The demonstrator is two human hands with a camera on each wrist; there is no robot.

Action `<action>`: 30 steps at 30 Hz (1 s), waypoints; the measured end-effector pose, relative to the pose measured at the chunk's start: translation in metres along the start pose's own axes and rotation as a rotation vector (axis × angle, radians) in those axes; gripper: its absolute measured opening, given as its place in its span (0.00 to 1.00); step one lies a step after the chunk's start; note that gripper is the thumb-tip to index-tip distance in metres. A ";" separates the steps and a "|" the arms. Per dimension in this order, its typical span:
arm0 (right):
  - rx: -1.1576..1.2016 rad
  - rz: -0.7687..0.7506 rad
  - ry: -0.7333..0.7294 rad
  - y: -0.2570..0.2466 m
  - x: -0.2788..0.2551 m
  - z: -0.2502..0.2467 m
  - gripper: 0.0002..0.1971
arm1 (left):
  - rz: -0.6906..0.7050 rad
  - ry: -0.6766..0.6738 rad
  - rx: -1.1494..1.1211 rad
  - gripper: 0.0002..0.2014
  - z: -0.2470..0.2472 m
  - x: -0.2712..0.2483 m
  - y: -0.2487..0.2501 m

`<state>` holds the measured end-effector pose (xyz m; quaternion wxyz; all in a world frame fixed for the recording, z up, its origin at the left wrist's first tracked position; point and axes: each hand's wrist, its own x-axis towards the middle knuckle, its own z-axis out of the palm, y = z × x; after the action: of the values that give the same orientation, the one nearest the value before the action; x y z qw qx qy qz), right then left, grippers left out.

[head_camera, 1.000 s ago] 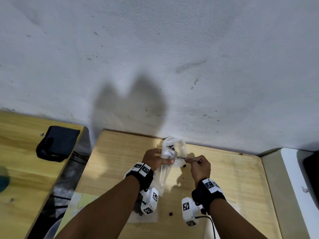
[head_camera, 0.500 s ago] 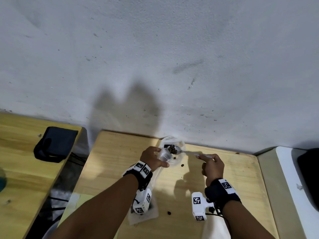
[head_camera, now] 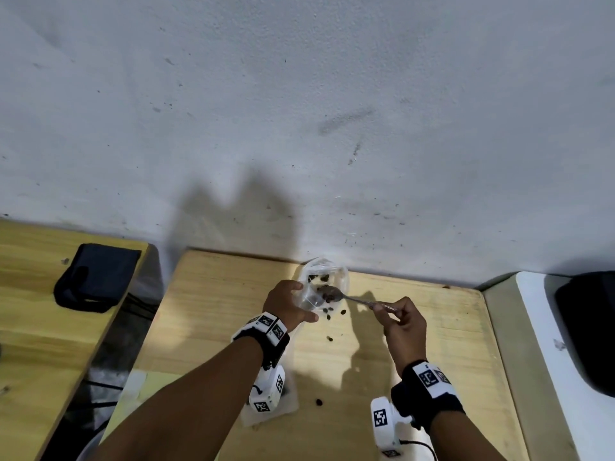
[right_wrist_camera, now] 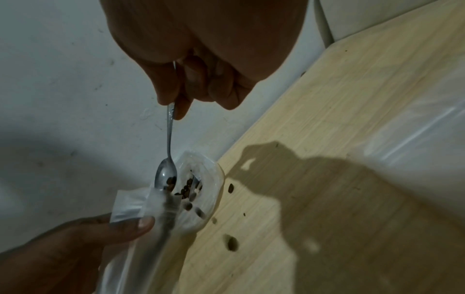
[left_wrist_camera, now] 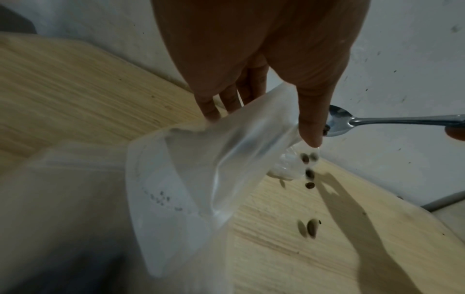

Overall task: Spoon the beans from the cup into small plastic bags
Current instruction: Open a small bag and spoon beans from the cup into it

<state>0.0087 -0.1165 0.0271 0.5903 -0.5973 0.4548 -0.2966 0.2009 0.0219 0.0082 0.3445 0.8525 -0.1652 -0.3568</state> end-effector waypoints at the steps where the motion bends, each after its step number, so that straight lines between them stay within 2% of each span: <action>1: -0.004 -0.006 -0.011 0.000 -0.001 0.002 0.22 | -0.001 0.000 -0.002 0.41 0.000 0.000 0.000; 6: -0.045 -0.019 -0.053 -0.004 -0.004 0.010 0.18 | 0.003 0.004 -0.003 0.40 0.001 0.000 0.000; 9: -0.035 0.014 -0.006 -0.005 0.000 0.013 0.14 | 0.003 0.002 0.003 0.41 0.001 -0.001 0.001; 13: 0.030 0.199 0.148 -0.004 0.011 0.014 0.12 | -0.009 -0.018 -0.020 0.43 0.000 -0.003 0.000; 15: -0.011 0.280 0.176 -0.004 0.014 0.016 0.10 | -0.003 -0.025 -0.016 0.43 -0.001 -0.004 0.000; 17: -0.049 0.333 0.171 -0.005 0.014 0.021 0.07 | 0.004 -0.020 -0.022 0.43 -0.002 -0.006 0.000; 23: -0.122 0.390 0.099 0.001 0.015 0.034 0.07 | 0.032 0.017 -0.041 0.42 -0.004 -0.013 0.000; 27: -0.207 0.418 0.093 0.013 0.014 0.033 0.10 | 0.039 -0.007 -0.025 0.41 -0.005 -0.015 -0.001; 30: -0.303 0.454 0.006 0.016 0.014 0.030 0.09 | 0.032 -0.028 -0.019 0.42 -0.005 -0.017 -0.003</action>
<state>0.0384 -0.1141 0.0046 0.5441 -0.5607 0.6181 -0.0869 0.1930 0.0352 0.0170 0.3560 0.8412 -0.1803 -0.3648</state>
